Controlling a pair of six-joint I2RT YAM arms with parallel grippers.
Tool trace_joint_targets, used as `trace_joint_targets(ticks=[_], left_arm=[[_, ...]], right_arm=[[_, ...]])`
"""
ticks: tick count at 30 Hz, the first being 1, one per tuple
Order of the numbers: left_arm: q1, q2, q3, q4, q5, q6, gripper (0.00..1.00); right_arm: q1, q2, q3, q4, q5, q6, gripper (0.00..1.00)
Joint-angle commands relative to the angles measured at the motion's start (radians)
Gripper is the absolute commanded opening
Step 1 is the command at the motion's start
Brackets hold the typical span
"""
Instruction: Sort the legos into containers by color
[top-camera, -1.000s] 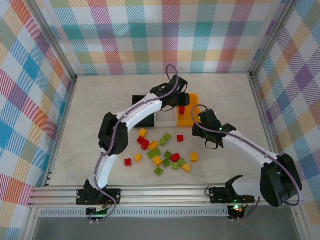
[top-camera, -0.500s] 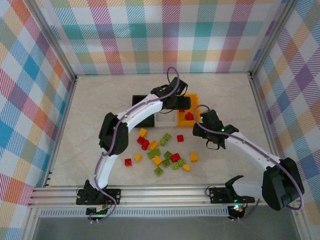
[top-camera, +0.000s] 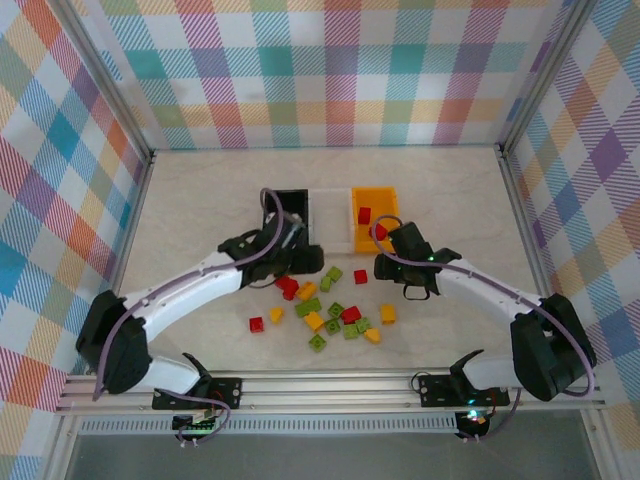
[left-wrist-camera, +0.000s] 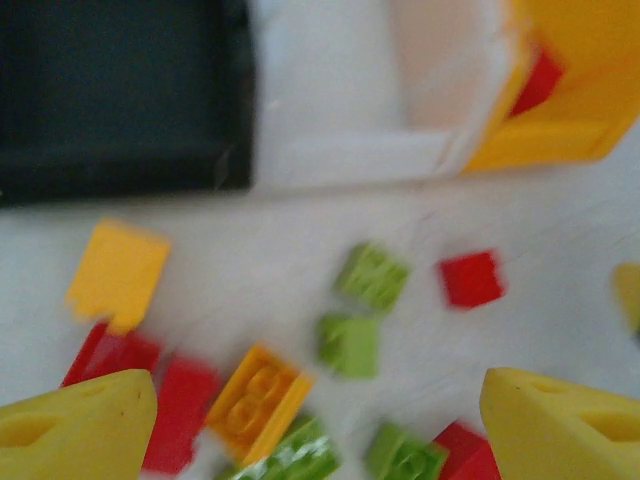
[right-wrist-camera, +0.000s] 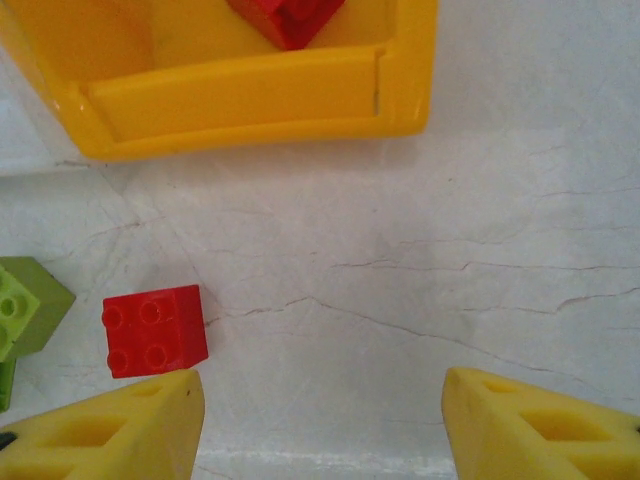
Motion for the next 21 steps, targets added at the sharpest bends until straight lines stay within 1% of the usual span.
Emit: trace_joint_targets(ticks=[1,4,7,10,15,21], left_arm=[[0.006,-0.135,-0.124,-0.045,-0.013,-0.045,0.84],[0.006,-0.212,-0.213,-0.116,0.032,-0.049,0.83],[-0.015,-0.253,-0.281,-0.171,0.044,-0.062,0.80],[-0.030,-0.282,-0.339,-0.170,0.046,-0.079,0.77],[-0.033,-0.255,-0.356,-0.106,0.049,-0.079,0.71],[-0.033,-0.178,-0.306,-0.070,0.042,-0.040,0.66]], right_arm=[[0.005,0.006,0.026,0.029,-0.010,-0.001,0.64],[0.005,0.006,0.023,0.031,-0.004,-0.002,0.64],[0.005,0.011,0.026,0.032,-0.003,-0.002,0.64],[0.006,0.019,0.025,0.037,-0.001,-0.002,0.64],[0.006,0.027,0.027,0.037,0.000,0.000,0.64],[0.005,0.014,0.023,0.023,0.013,-0.004,0.64]])
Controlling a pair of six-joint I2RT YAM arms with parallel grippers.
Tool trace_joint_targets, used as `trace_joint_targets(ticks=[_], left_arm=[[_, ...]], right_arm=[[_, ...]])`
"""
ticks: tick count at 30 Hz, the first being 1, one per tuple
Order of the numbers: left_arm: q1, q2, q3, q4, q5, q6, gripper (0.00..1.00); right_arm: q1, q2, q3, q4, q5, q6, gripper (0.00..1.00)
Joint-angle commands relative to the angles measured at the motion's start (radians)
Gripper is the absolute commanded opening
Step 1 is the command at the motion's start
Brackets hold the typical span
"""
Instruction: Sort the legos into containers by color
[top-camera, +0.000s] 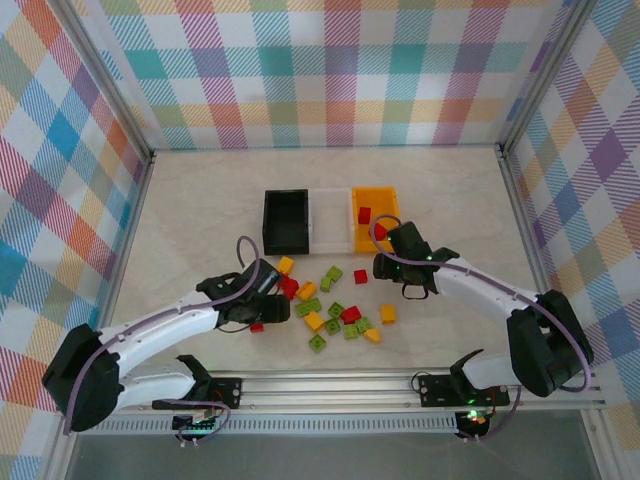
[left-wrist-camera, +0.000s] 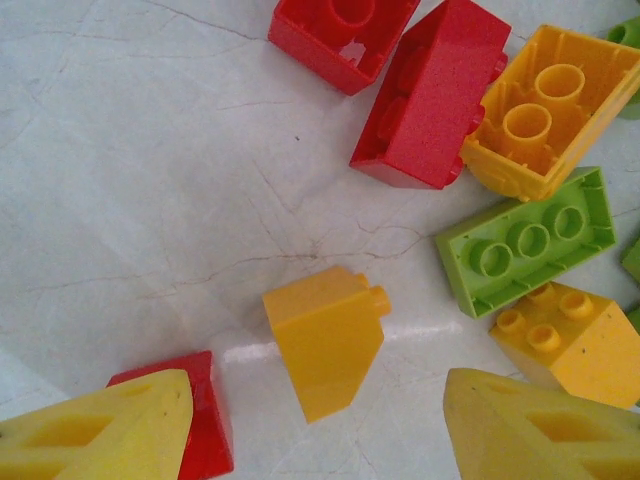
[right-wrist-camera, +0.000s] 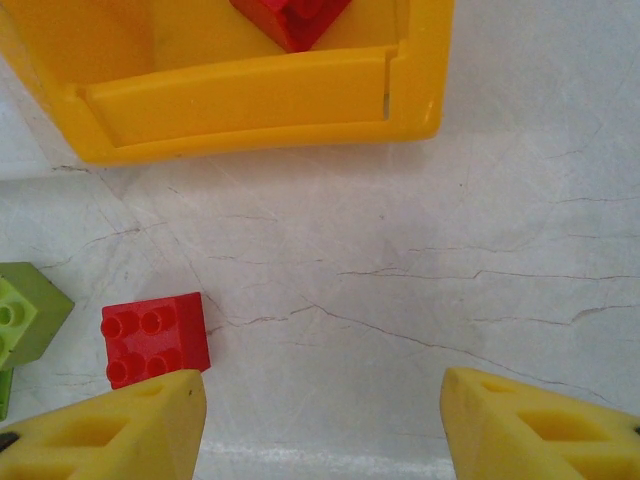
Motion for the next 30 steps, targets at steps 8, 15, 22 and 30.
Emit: trace_joint_targets(ticks=[8,15,22,30], left_arm=[[-0.014,0.140,0.022,0.066,-0.008,0.040,0.60],[-0.015,0.157,0.007,0.076,-0.028,0.049,0.47],[-0.015,0.186,-0.001,0.078,-0.033,0.053,0.49],[-0.019,0.201,-0.004,0.095,-0.029,0.054,0.42]], right_arm=[[0.004,-0.007,0.015,0.003,0.024,-0.006,0.64],[0.004,-0.005,0.013,0.009,0.026,-0.005,0.64],[0.003,-0.006,0.010,0.009,0.028,-0.005,0.64],[0.003,-0.008,0.008,0.005,0.034,-0.002,0.64]])
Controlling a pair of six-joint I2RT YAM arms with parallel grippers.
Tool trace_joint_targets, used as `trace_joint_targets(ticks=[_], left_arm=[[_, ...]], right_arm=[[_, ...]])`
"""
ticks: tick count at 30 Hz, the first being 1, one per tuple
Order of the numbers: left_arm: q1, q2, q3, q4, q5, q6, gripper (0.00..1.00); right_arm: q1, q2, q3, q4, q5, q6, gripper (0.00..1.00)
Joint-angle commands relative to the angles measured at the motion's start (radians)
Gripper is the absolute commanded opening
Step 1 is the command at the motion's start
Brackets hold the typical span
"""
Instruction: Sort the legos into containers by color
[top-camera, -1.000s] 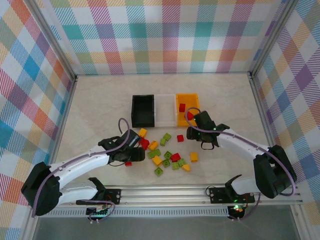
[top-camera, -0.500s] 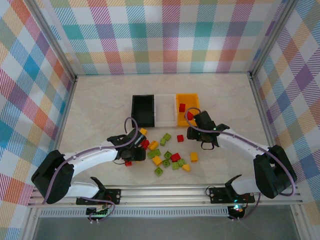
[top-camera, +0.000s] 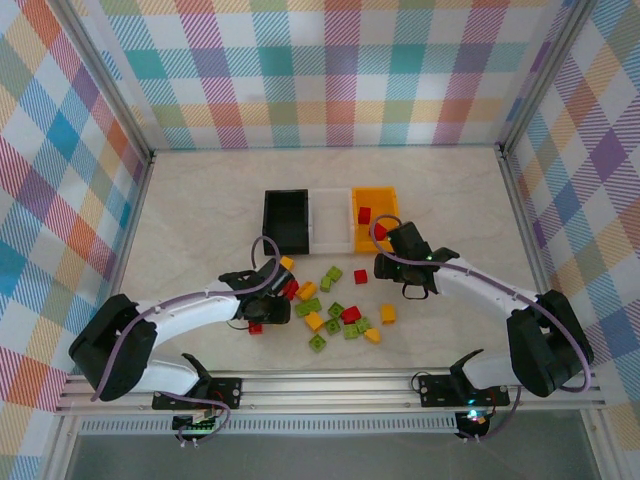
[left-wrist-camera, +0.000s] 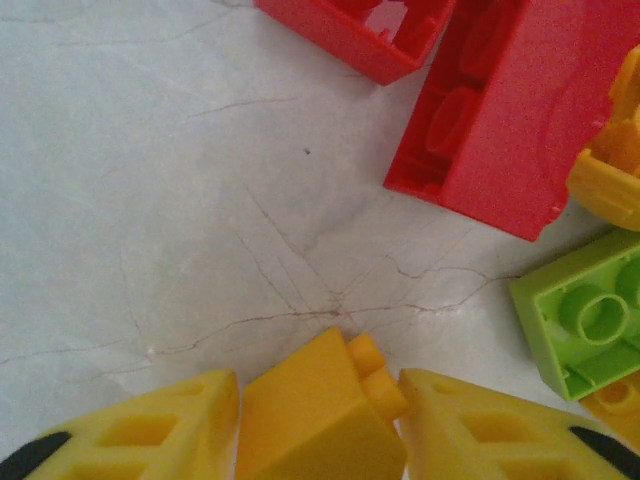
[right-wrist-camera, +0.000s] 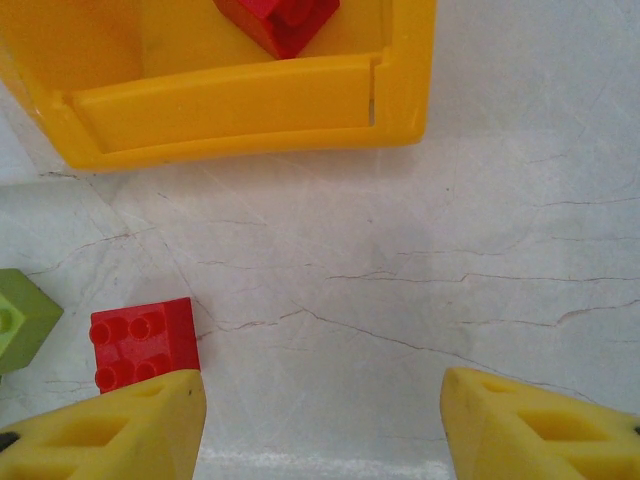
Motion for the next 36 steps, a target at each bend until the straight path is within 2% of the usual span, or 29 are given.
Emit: trace_joint_targets(ticks=[1,9,12,17,24,31,36], left_arm=[[-0.016,-0.001,-0.013,0.007,-0.008,0.005,0.41],[-0.017,-0.058,0.019,-0.028,0.007,-0.001,0.29],[-0.018,-0.079,0.053,-0.061,0.003,0.002,0.28],[-0.017,-0.061,0.207,-0.100,-0.020,0.044,0.28],[0.014,0.196,0.547,-0.047,-0.012,0.110,0.26],[0.049,0.497,0.887,-0.087,-0.091,0.166,0.26],[0.086,0.628,1.001,-0.100,-0.092,0.163,0.27]], right_arm=[[0.003,-0.010,0.008,0.007,0.016,-0.001,0.64],[0.003,-0.015,0.011,0.009,0.019,0.002,0.64],[0.002,-0.018,0.013,0.006,0.019,0.004,0.64],[0.003,-0.026,0.007,0.007,0.017,0.004,0.64],[0.003,-0.036,-0.010,0.006,0.017,0.008,0.64],[0.002,-0.044,-0.016,0.003,0.017,0.001,0.64],[0.001,-0.047,-0.022,0.008,0.004,-0.002,0.65]])
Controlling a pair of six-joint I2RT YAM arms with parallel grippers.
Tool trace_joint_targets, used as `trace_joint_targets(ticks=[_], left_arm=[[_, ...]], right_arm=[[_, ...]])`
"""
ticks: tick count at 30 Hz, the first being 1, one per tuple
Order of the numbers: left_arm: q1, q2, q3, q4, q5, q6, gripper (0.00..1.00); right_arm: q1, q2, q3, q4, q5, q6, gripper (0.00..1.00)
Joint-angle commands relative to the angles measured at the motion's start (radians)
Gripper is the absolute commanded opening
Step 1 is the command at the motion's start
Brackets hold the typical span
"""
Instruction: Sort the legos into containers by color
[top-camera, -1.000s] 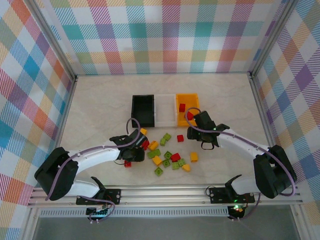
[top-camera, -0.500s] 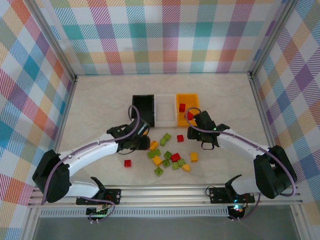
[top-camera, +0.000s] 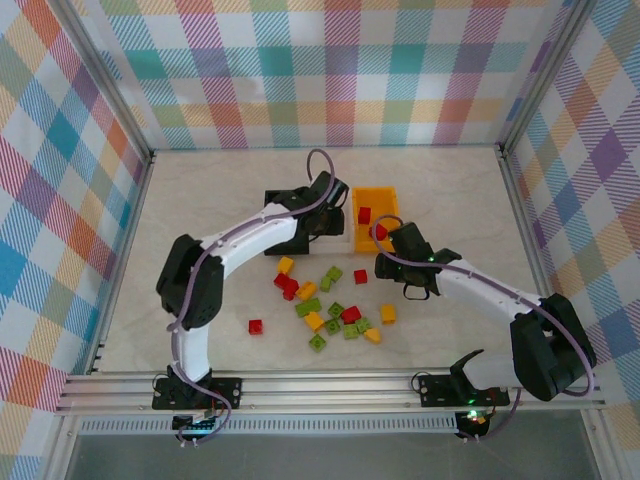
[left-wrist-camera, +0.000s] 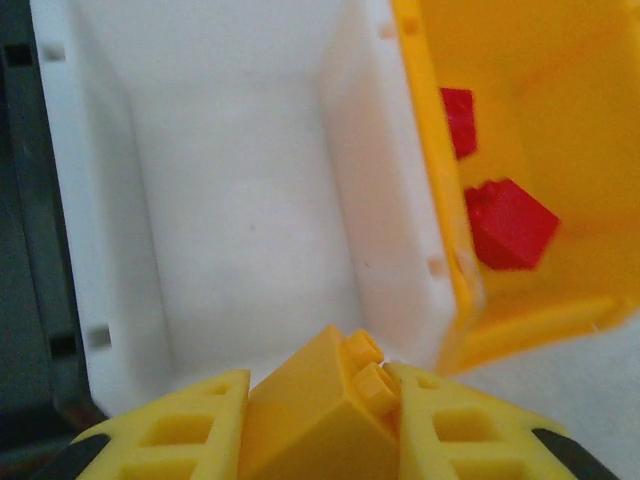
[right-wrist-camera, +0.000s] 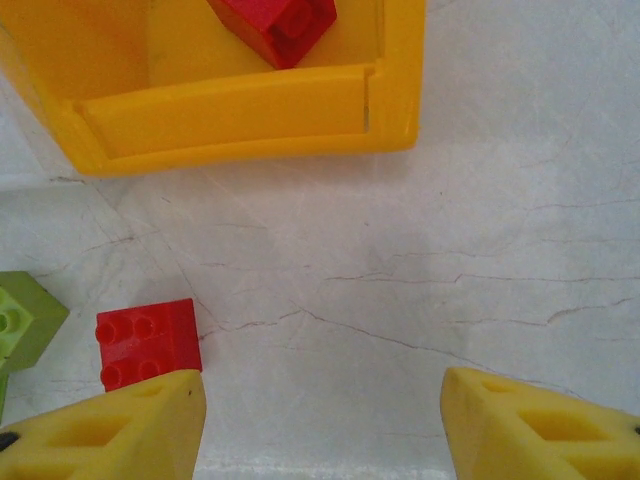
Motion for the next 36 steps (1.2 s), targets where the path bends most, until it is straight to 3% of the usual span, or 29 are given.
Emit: trace_joint_targets(ticks=[1,8,15,27,36], left_arm=[[0.027,0.061,0.066,-0.048,-0.020,0.024,0.29],[0.031,0.137,0.154,-0.077,0.007,0.022,0.44],[0.028,0.029,0.109,-0.047,0.055,0.000,0.70],[-0.010,-0.465,-0.444,0.155,0.160,-0.118,1.00],[-0.010,-0.771,-0.785,0.161,0.085,-0.184,1.00]], right_arm=[[0.002,-0.025,-0.013,0.008,-0.005,-0.003,0.65],[0.002,-0.038,-0.015,-0.016,-0.005,-0.010,0.65],[0.002,-0.070,-0.009,-0.077,-0.027,0.001,0.67],[0.038,-0.101,-0.075,-0.248,-0.244,0.055,0.65],[0.135,-0.038,-0.091,-0.239,-0.225,0.078,0.65]])
